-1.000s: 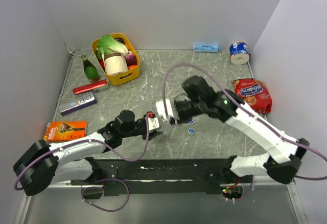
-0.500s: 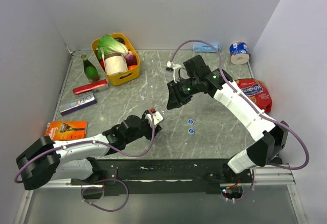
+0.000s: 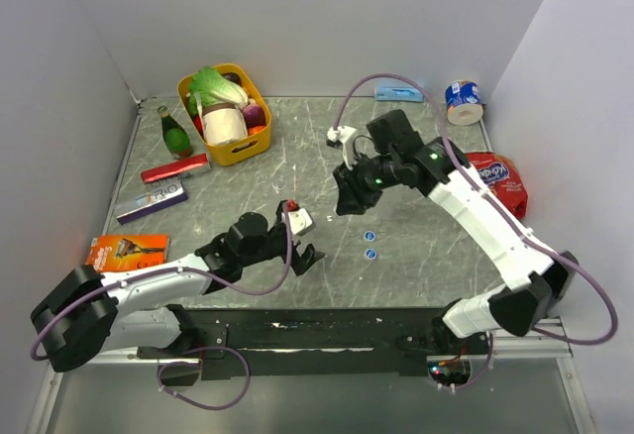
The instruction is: Screw on the bottle caps
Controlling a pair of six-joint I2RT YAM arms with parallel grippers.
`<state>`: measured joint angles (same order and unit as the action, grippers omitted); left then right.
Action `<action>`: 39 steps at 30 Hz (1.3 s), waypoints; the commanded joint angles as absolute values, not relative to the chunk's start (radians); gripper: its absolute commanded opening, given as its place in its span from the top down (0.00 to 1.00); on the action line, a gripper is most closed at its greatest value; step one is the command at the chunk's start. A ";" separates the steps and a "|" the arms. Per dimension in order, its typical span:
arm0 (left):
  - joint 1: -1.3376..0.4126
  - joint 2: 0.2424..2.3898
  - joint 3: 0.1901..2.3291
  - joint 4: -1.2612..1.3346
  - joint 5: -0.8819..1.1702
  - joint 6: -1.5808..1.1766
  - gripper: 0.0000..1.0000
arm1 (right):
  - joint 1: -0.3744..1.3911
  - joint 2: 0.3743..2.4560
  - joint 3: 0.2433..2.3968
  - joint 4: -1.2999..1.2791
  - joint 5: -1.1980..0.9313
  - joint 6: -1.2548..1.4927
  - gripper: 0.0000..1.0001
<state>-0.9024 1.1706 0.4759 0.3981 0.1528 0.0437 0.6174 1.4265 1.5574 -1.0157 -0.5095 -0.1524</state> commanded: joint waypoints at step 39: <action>-0.767 1.154 0.626 0.192 0.574 0.183 0.02 | -0.215 1.385 1.602 -1.237 -0.347 -0.767 1.00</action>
